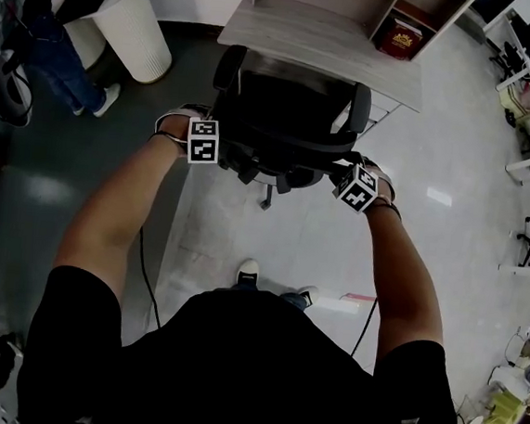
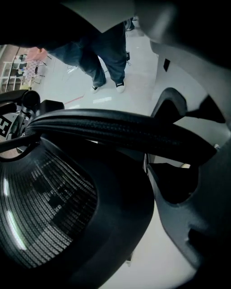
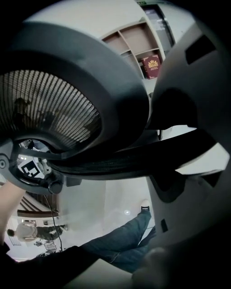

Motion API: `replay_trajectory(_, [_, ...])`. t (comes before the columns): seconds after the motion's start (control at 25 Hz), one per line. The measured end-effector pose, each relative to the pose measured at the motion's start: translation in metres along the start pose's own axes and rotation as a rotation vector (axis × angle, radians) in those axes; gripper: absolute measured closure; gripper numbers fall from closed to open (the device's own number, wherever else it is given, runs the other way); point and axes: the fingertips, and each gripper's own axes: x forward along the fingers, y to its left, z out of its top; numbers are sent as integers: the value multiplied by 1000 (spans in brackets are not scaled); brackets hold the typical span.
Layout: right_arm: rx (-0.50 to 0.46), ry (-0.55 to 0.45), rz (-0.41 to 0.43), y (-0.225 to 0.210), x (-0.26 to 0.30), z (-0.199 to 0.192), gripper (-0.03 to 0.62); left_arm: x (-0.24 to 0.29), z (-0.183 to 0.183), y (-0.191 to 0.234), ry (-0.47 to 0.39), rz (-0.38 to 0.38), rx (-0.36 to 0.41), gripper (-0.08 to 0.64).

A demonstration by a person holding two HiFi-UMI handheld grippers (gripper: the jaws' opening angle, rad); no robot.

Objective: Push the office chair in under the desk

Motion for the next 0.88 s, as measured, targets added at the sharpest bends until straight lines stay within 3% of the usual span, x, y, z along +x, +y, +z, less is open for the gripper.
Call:
replay_trajectory(0.44, [44,-53,-96,-1,-41,6,351,-37,-10,3,-21,91,-29,318])
replay_trajectory(0.6, [77,-84,-118,3,-60,9,355,-50,-9,3,-48,119,-82,318])
replay_trajectory(0.76, [98,-130,-157,6,-81,14,376,-70,-3,6,-110,155,-159,388])
replay_trajectory(0.88, [135,-168,-183,9,-100,16,390,-87,1,-2,-142,167,-170,413])
